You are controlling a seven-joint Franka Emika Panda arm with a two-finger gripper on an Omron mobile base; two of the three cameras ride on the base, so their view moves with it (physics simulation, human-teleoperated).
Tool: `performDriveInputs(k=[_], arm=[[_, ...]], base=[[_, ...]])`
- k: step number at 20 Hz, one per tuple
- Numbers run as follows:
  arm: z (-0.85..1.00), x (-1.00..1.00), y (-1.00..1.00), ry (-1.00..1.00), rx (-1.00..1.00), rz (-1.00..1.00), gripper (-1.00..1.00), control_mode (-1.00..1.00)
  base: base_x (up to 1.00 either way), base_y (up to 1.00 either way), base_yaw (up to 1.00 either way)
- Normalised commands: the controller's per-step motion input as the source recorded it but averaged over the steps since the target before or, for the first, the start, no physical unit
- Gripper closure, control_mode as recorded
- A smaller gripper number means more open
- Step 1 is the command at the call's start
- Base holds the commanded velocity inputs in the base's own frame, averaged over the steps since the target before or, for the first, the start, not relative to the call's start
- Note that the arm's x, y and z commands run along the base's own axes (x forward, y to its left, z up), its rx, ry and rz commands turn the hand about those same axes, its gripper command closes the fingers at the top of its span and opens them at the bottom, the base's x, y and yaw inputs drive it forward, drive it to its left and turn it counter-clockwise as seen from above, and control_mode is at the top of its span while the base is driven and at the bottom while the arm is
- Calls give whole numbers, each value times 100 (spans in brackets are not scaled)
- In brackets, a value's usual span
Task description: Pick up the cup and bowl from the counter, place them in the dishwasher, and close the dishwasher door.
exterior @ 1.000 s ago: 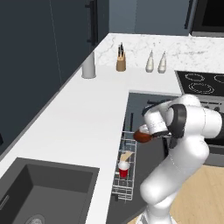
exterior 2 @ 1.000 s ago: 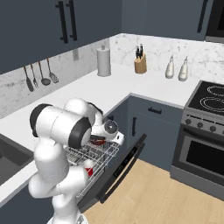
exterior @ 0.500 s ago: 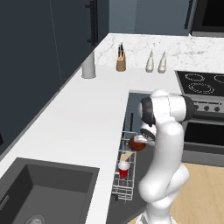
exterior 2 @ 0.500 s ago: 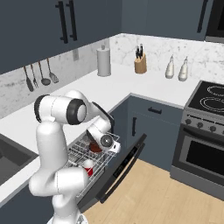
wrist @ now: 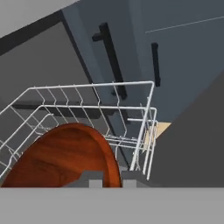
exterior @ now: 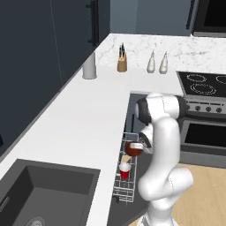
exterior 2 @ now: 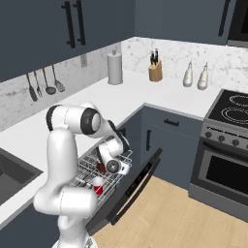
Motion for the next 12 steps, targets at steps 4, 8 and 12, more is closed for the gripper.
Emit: performDriveInputs(k=[4,8,12], arm=[[-7,52,0,0,0,0,100,-100],[-24,59,9,6,-1,0,100,-100],[-45,47,2,0,-1,0,100,-100]], base=[[0,0,0],[0,0,0],[0,0,0]])
